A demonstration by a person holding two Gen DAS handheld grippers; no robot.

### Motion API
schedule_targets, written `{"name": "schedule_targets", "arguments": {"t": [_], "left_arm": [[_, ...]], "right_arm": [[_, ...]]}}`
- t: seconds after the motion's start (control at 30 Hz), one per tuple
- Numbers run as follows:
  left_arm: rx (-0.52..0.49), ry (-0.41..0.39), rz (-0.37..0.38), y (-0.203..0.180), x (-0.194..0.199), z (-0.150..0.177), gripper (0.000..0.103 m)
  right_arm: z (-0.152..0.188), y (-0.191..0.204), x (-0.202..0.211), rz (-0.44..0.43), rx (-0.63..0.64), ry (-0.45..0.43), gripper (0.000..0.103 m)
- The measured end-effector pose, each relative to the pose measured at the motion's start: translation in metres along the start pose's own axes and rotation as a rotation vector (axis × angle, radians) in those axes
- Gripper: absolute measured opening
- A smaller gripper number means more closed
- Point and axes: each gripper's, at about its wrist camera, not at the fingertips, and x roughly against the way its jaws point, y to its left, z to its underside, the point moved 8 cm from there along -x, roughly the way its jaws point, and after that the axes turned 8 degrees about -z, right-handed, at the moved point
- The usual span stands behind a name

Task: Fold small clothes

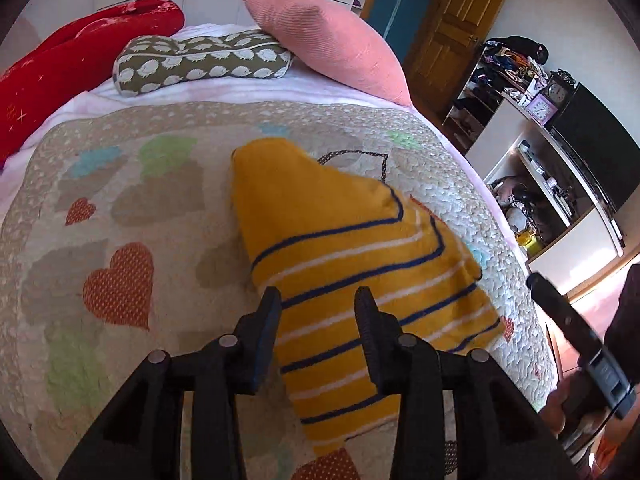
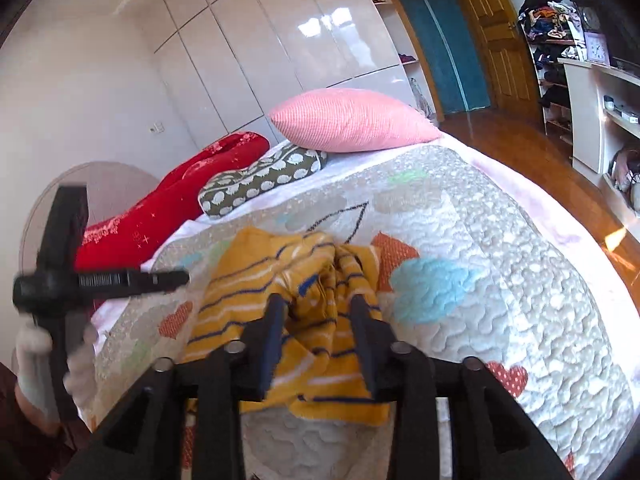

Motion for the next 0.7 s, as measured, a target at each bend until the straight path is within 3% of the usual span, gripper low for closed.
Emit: {"name": "schedule_targets", "arguments": {"t": [0.07, 0.13, 0.17, 0.2, 0.33, 0.4, 0.57, 0.63, 0.7], "left_arm": [[0.022, 0.001, 0.004, 0.006, 0.001, 0.016, 0.037], [0.033, -0.003, 0.005, 0.005, 0.002, 0.027, 0.037], [0.035, -0.001, 0.005, 0.006, 0.003, 0.031, 0.037], [0.036, 0.004, 0.003, 0.007, 0.003, 0.034, 0.037], [0.030, 0.000, 0.010, 0.008, 0.006, 0.035, 0.039], [0.049, -0.011, 0.027, 0.008, 0.005, 0.032, 0.046], [0.142, 0.032, 0.138, -0.006, -0.018, 0.030, 0.049], [0.143, 0.058, 0.139, -0.015, -0.032, 0.032, 0.050], [0.121, 0.113, 0.086, -0.021, -0.048, 0.042, 0.051]], "right_arm": [[-0.006, 0.007, -0.035, -0.006, 0.013, 0.091, 0.075], [-0.007, 0.007, -0.066, 0.048, 0.034, 0.156, 0.072], [-0.005, 0.010, -0.079, 0.035, 0.038, 0.185, 0.048], [-0.001, 0.011, -0.088, 0.018, 0.035, 0.231, 0.010], [-0.010, 0.000, -0.064, 0.029, 0.013, 0.173, 0.009], [-0.009, -0.018, -0.046, 0.080, -0.013, 0.150, 0.008], [0.030, -0.064, -0.056, 0.160, -0.108, 0.237, 0.009], [0.039, -0.064, -0.065, 0.167, -0.096, 0.246, 0.009], [0.041, -0.063, -0.067, 0.176, -0.080, 0.237, 0.013]]}}
